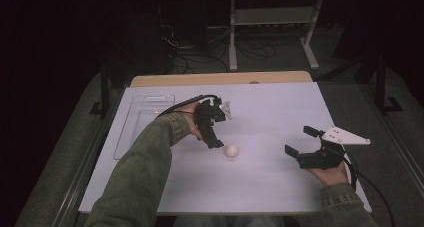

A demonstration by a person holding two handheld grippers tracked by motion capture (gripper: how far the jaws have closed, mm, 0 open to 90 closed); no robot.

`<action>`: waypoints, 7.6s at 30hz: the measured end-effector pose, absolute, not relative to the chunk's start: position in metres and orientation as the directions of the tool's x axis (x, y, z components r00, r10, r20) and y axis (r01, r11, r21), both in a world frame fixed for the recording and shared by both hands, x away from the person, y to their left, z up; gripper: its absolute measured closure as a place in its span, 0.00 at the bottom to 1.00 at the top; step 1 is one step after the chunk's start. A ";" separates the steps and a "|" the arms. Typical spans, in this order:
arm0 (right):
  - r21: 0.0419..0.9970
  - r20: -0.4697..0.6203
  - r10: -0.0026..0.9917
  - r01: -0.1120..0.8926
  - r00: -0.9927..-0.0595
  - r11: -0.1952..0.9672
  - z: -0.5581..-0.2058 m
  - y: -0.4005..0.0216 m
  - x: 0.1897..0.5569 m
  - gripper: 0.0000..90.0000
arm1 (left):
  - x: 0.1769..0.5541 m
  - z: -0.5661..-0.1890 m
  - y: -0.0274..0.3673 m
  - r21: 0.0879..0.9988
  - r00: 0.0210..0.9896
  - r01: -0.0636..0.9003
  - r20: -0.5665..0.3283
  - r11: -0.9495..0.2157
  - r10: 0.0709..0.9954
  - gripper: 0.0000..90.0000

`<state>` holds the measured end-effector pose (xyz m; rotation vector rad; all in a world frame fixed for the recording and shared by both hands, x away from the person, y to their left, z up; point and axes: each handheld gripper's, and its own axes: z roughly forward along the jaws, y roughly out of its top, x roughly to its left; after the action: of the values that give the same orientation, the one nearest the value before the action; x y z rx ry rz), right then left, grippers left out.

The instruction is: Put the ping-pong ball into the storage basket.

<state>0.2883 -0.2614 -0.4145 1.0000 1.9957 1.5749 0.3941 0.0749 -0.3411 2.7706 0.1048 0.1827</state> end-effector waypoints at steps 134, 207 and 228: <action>0.956 0.119 0.730 0.277 -0.673 0.099 -0.413 -0.261 0.286 0.00 | 0.394 -0.414 0.049 0.374 0.999 0.004 0.032 -0.927 0.017 0.29; 0.957 0.107 0.727 0.268 -0.678 0.109 -0.412 -0.259 0.286 0.00 | 0.386 -0.368 0.060 0.374 0.999 -0.052 0.024 -0.926 -0.047 0.57; 0.956 0.101 0.719 0.268 -0.687 0.122 -0.413 -0.257 0.286 0.00 | 0.385 -0.329 0.075 0.388 0.997 -0.042 0.075 -0.921 -0.013 0.57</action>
<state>0.2855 -0.2566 -0.4127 0.9555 2.0201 1.5875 0.3849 0.0745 -0.3290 2.7394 -0.0392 0.0997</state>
